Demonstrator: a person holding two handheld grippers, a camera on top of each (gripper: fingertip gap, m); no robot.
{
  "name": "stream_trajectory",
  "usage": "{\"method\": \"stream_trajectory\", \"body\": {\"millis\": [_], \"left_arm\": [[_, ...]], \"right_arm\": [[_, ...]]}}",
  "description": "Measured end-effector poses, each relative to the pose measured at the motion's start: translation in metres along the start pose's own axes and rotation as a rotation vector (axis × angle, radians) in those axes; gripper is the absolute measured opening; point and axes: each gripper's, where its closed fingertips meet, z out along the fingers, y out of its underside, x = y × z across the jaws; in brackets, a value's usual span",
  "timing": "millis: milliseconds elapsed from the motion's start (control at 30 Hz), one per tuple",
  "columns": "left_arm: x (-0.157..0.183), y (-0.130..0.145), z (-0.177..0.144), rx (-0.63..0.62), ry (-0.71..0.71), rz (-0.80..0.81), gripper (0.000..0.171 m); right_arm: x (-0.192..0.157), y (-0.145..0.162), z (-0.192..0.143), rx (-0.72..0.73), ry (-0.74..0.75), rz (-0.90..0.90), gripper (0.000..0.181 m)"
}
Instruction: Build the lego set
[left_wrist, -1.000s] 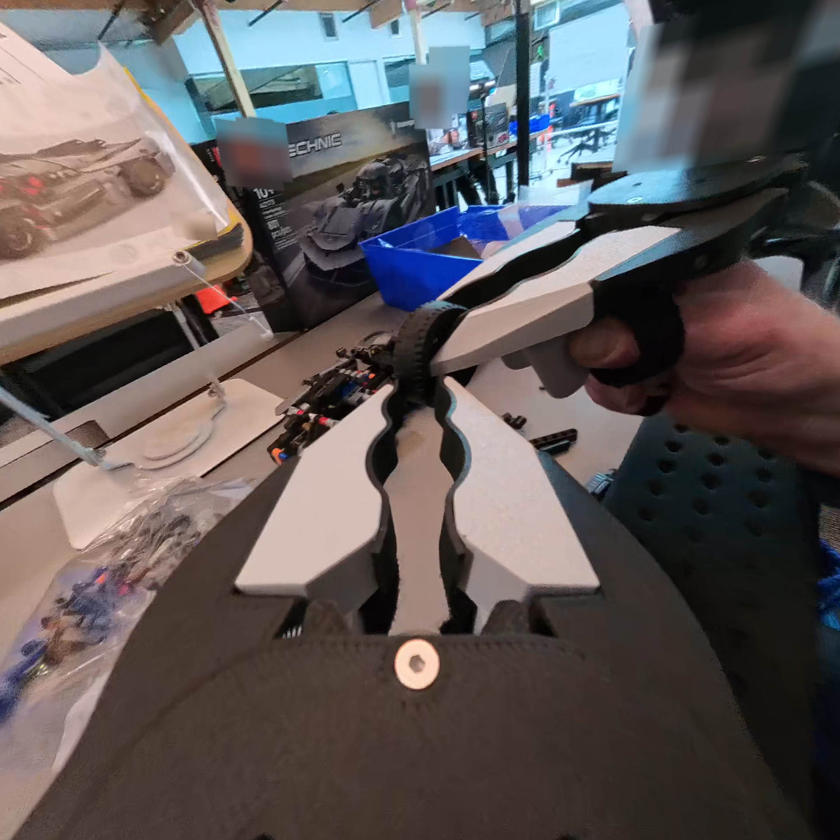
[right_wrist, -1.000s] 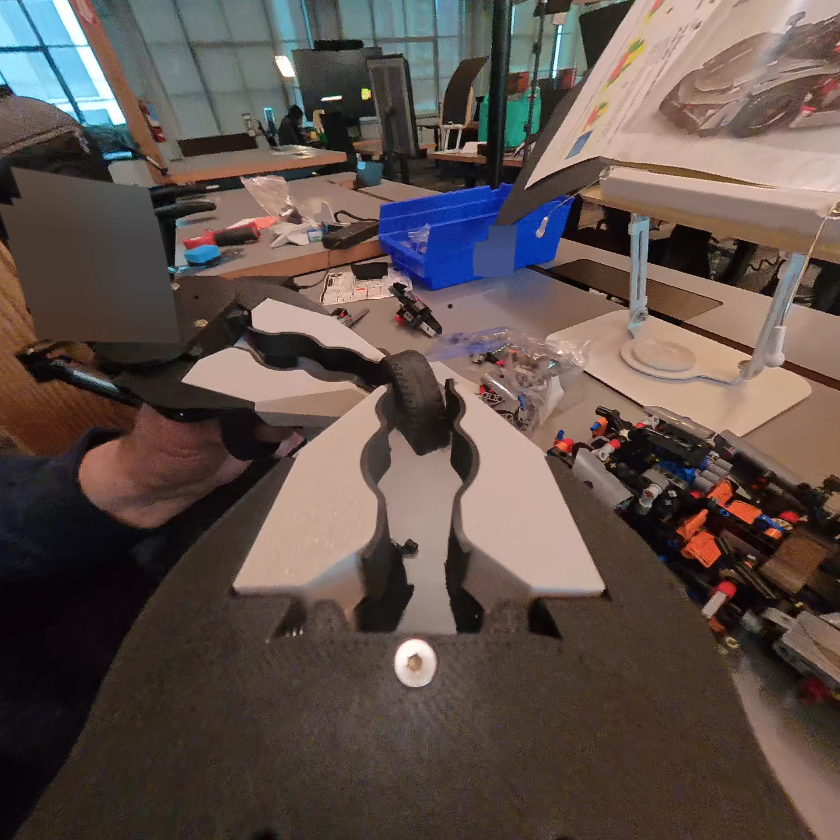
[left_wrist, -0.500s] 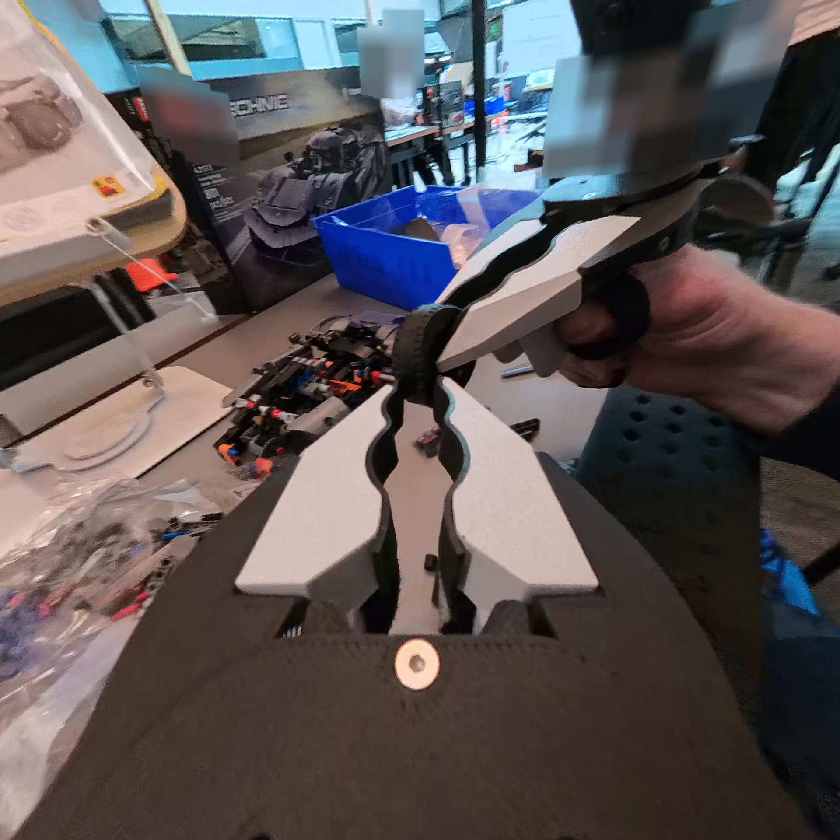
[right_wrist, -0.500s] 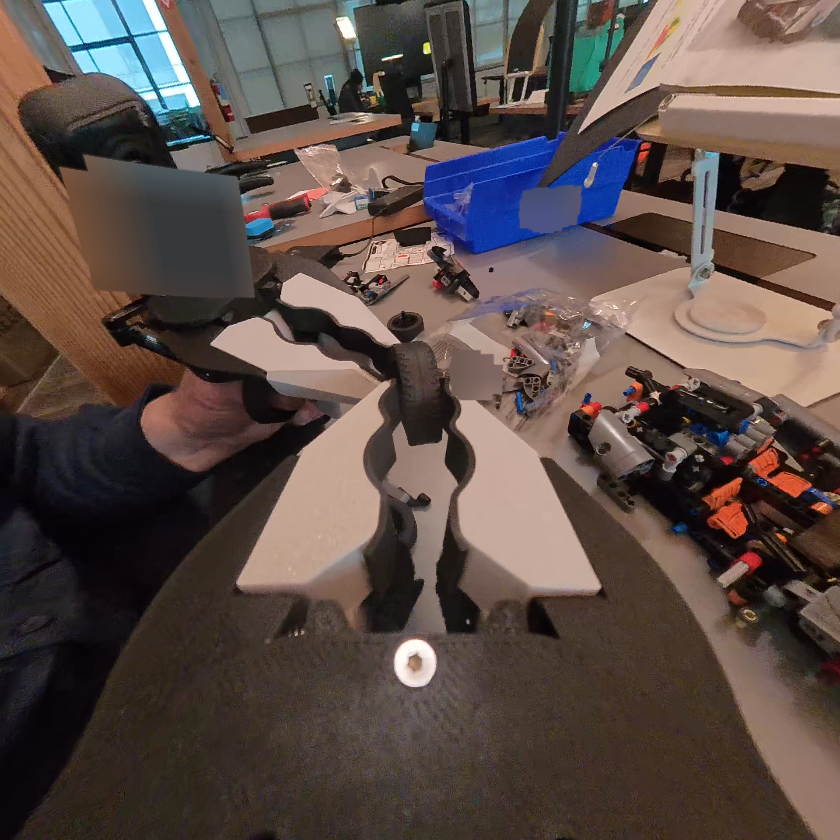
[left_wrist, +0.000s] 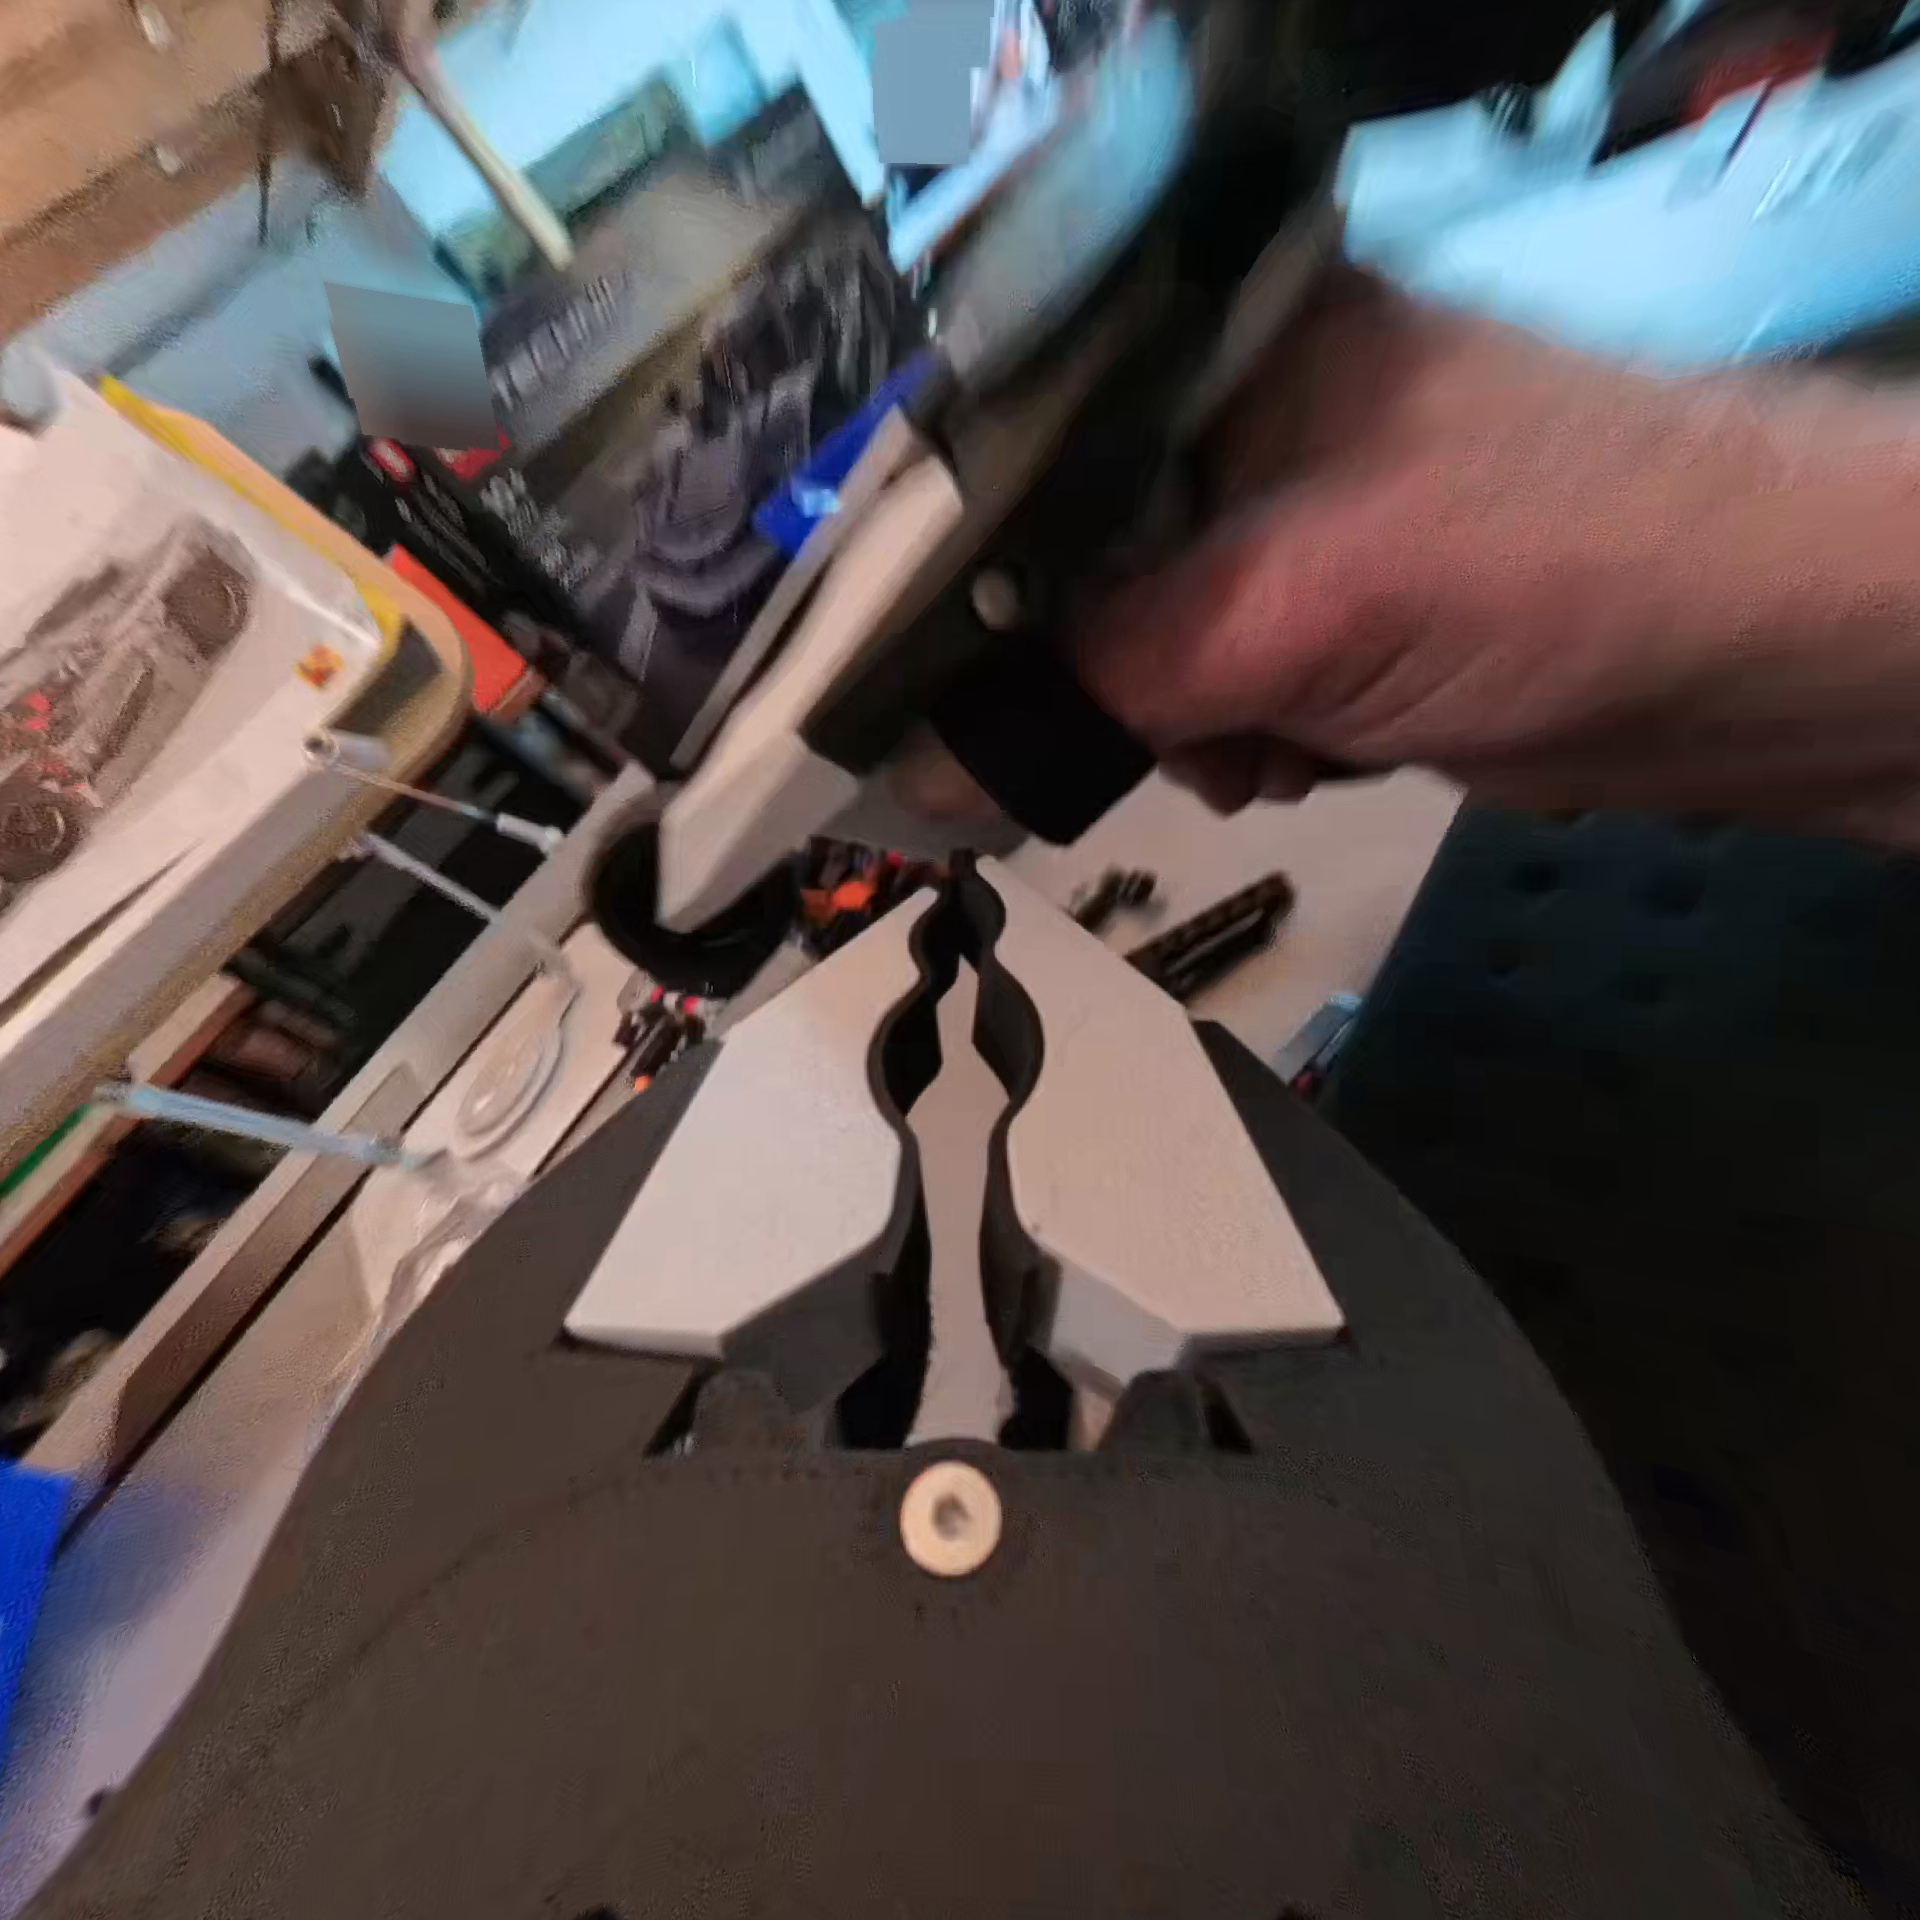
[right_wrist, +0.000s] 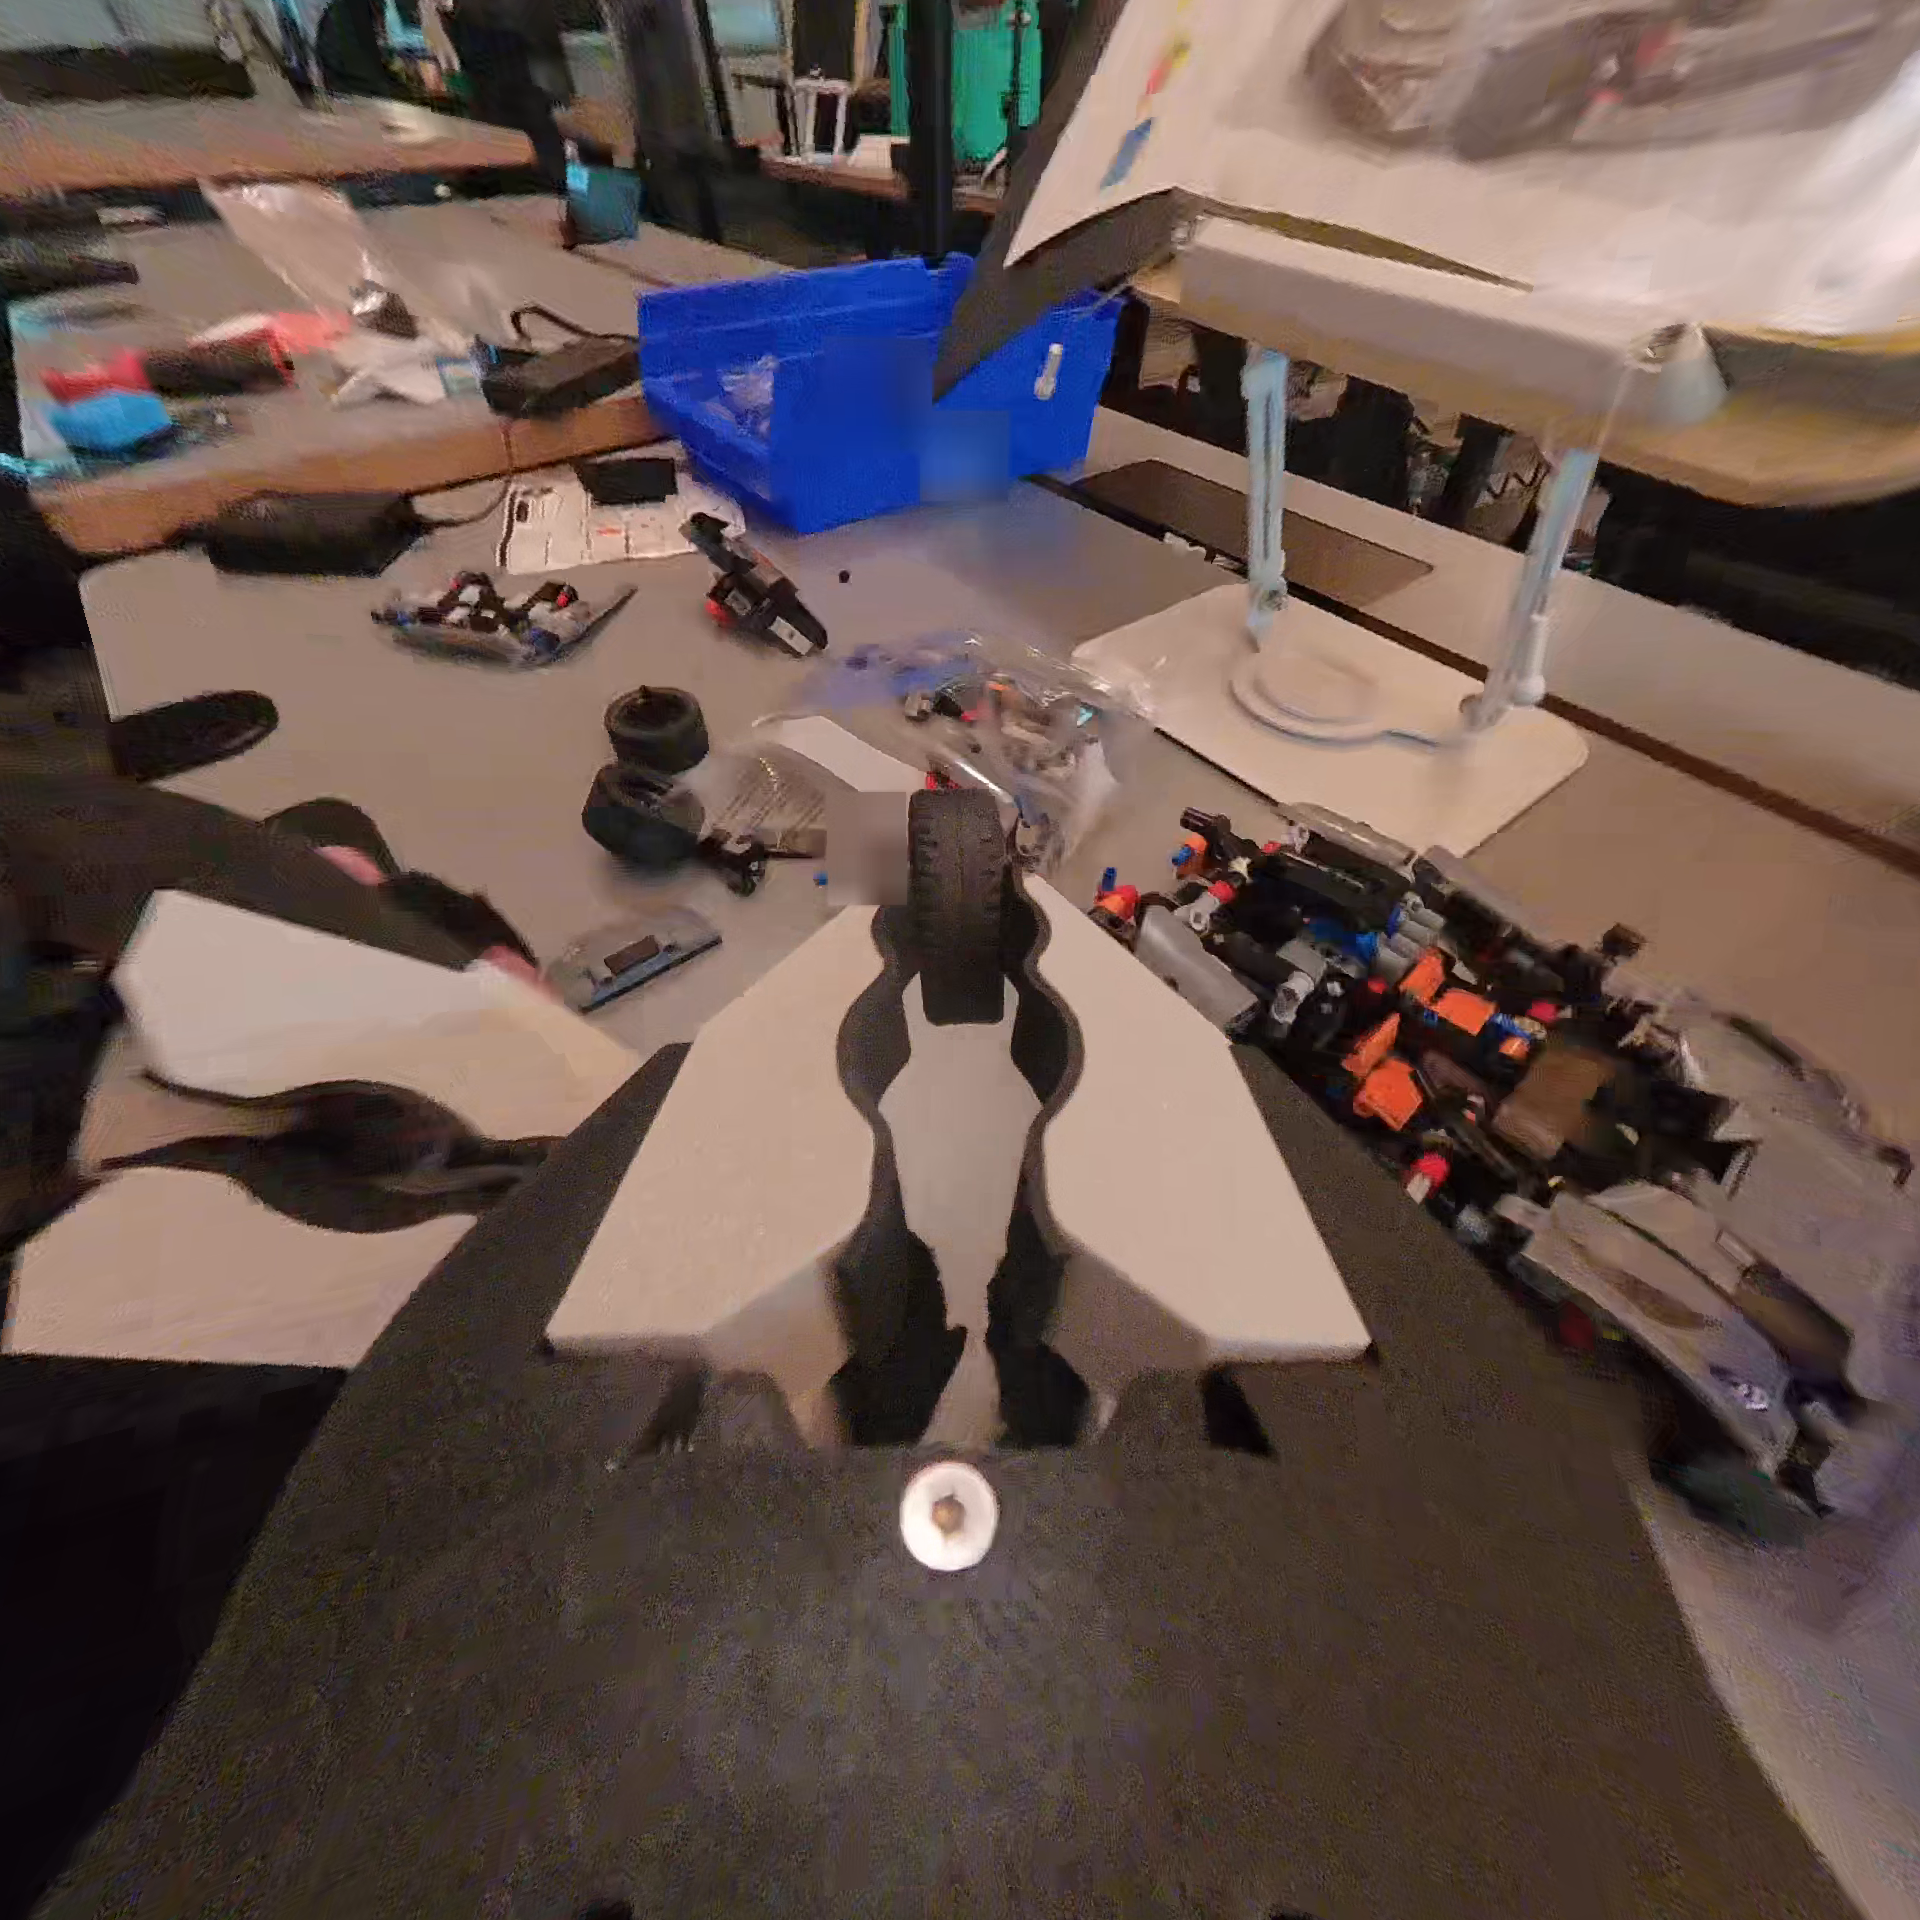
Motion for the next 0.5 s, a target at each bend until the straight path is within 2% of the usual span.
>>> {"method": "stream_trajectory", "body": {"millis": [33, 100, 200, 333, 400, 500], "left_arm": [[-0.001, 0.004, 0.004, -0.025, 0.029, -0.038, 0.000], [-0.023, -0.004, -0.010, 0.084, 0.052, -0.201, 0.000], [-0.043, -0.003, -0.021, 0.145, 0.036, -0.254, 0.000], [-0.044, -0.002, -0.021, 0.141, 0.163, -0.322, 0.030], [-0.030, -0.001, -0.021, 0.126, 0.309, -0.372, 0.016], [-0.023, 0.001, -0.021, 0.123, 0.419, -0.414, 0.015]], "right_arm": [[-0.004, -0.004, -0.002, 0.007, -0.003, -0.035, 0.013], [-0.008, -0.008, -0.008, 0.056, -0.113, 0.019, 0.013], [-0.015, 0.001, -0.017, 0.051, -0.271, 0.065, 0.013], [-0.035, 0.013, -0.027, -0.011, -0.380, -0.071, 0.013], [-0.037, 0.017, -0.030, -0.031, -0.402, -0.099, 0.013], [-0.039, 0.022, -0.031, -0.049, -0.413, -0.136, 0.013]]}}
